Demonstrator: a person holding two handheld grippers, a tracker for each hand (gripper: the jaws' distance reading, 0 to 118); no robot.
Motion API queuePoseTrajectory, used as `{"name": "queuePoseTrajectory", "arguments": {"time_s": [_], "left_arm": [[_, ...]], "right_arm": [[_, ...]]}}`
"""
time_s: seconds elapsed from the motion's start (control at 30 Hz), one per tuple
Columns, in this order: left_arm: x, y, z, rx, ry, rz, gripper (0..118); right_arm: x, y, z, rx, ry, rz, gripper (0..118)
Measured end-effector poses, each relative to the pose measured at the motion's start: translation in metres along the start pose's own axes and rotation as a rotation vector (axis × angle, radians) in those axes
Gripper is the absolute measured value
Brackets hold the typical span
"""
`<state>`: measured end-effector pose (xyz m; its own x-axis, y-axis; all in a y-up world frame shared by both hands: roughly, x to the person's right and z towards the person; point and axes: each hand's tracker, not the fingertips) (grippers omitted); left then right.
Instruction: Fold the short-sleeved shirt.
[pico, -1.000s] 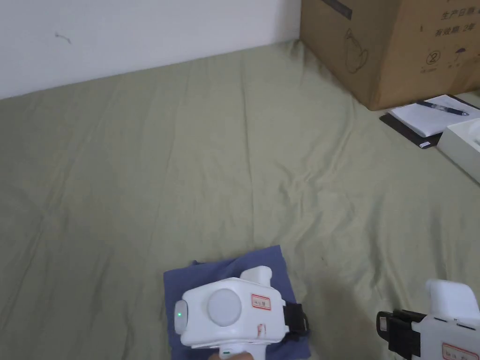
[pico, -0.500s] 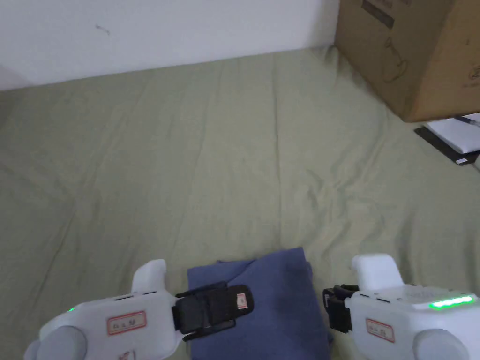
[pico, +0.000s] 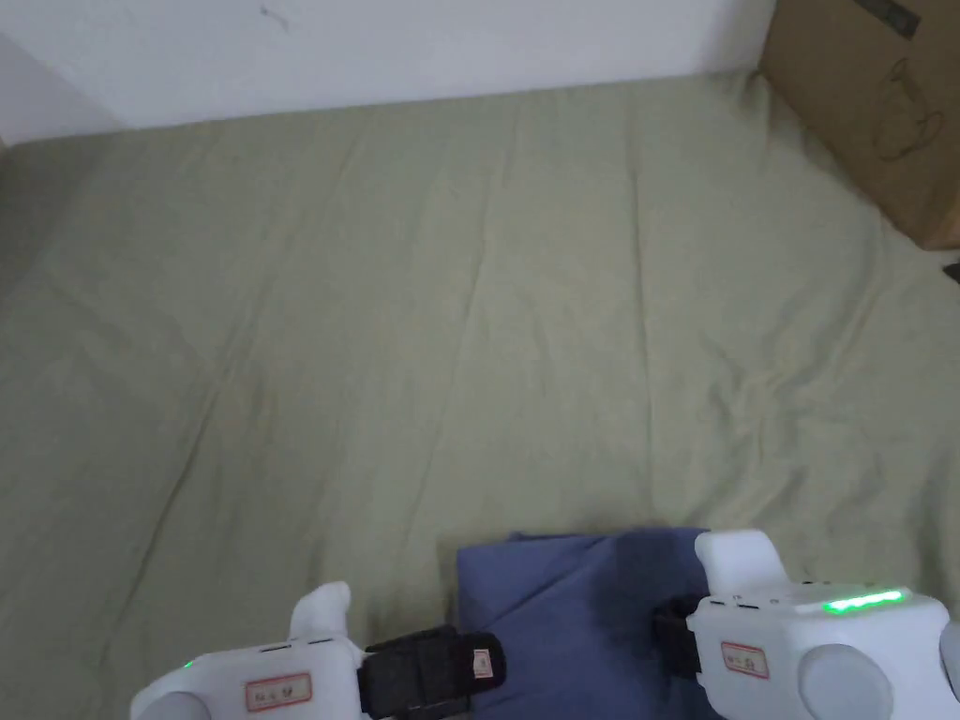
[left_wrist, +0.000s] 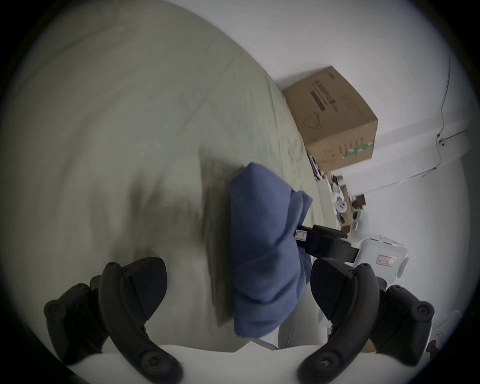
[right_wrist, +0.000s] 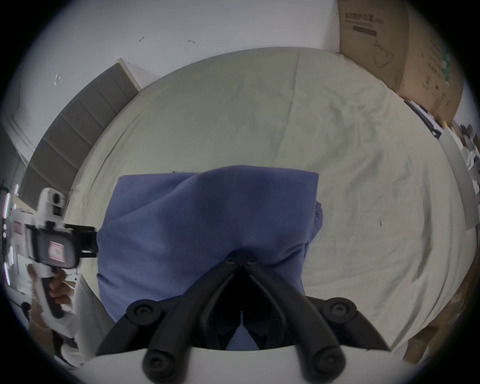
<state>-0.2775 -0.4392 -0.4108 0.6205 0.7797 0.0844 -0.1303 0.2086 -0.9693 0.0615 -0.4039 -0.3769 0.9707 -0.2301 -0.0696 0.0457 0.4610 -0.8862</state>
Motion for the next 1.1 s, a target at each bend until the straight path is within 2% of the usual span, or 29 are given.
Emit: {"name": "queuePoseTrajectory", "arguments": {"time_s": [0.07, 0.17, 0.23, 0.3, 0.43, 0.47, 0.5, 0.53, 0.57, 0.6, 0.63, 0.73, 0.83, 0.87, 1.0, 1.1], "left_arm": [[0.000, 0.010, -0.007, -0.005, -0.012, -0.005, 113], [0.005, 0.021, -0.008, -0.049, -0.159, -0.047, 113], [0.003, 0.030, -0.022, -0.093, -0.246, 0.022, 113], [-0.007, 0.034, -0.043, -0.151, -0.260, 0.081, 113], [0.004, 0.037, -0.052, -0.164, -0.286, -0.008, 111], [0.005, 0.037, -0.051, -0.159, -0.259, -0.030, 102], [0.006, 0.038, -0.051, -0.154, -0.190, -0.054, 78], [0.008, 0.037, -0.048, -0.153, -0.084, -0.067, 46], [0.004, 0.037, -0.049, -0.173, -0.056, -0.061, 30], [-0.004, 0.038, -0.048, -0.183, -0.136, 0.002, 29], [-0.008, 0.039, -0.043, -0.171, -0.211, 0.041, 28], [-0.003, 0.043, -0.032, -0.151, -0.140, 0.027, 27], [-0.001, 0.049, -0.008, -0.142, -0.089, -0.016, 27], [-0.002, 0.052, 0.006, -0.122, -0.049, -0.036, 27], [-0.018, 0.069, 0.076, -0.072, 0.111, -0.118, 27], [-0.038, 0.093, 0.138, -0.041, 0.318, -0.179, 27]], "right_arm": [[0.002, 0.001, 0.000, -0.006, 0.010, -0.031, 0], [0.001, 0.002, -0.002, -0.013, 0.007, -0.029, 0], [-0.001, 0.003, -0.003, -0.019, -0.001, -0.013, 0], [-0.002, 0.003, -0.003, -0.020, -0.006, -0.006, 0], [0.000, 0.004, -0.001, -0.021, 0.001, -0.018, 0], [0.001, 0.005, 0.000, -0.021, 0.006, -0.026, 0], [0.002, 0.005, 0.000, -0.020, 0.008, -0.032, 0], [0.002, 0.005, 0.002, -0.019, 0.008, -0.036, 0], [0.001, 0.005, 0.005, -0.010, 0.012, -0.042, 0], [-0.001, 0.006, 0.010, 0.012, 0.041, -0.067, 0], [-0.005, 0.008, 0.016, 0.039, 0.021, -0.081, 0], [-0.025, 0.016, 0.041, 0.146, -0.002, -0.080, 0], [-0.056, 0.027, 0.061, 0.251, -0.026, -0.024, 0], [-0.067, 0.029, 0.067, 0.290, -0.046, -0.011, 0], [-0.096, 0.032, 0.085, 0.356, -0.005, 0.009, 0], [-0.111, 0.030, 0.086, 0.349, 0.004, 0.044, 0]]}}
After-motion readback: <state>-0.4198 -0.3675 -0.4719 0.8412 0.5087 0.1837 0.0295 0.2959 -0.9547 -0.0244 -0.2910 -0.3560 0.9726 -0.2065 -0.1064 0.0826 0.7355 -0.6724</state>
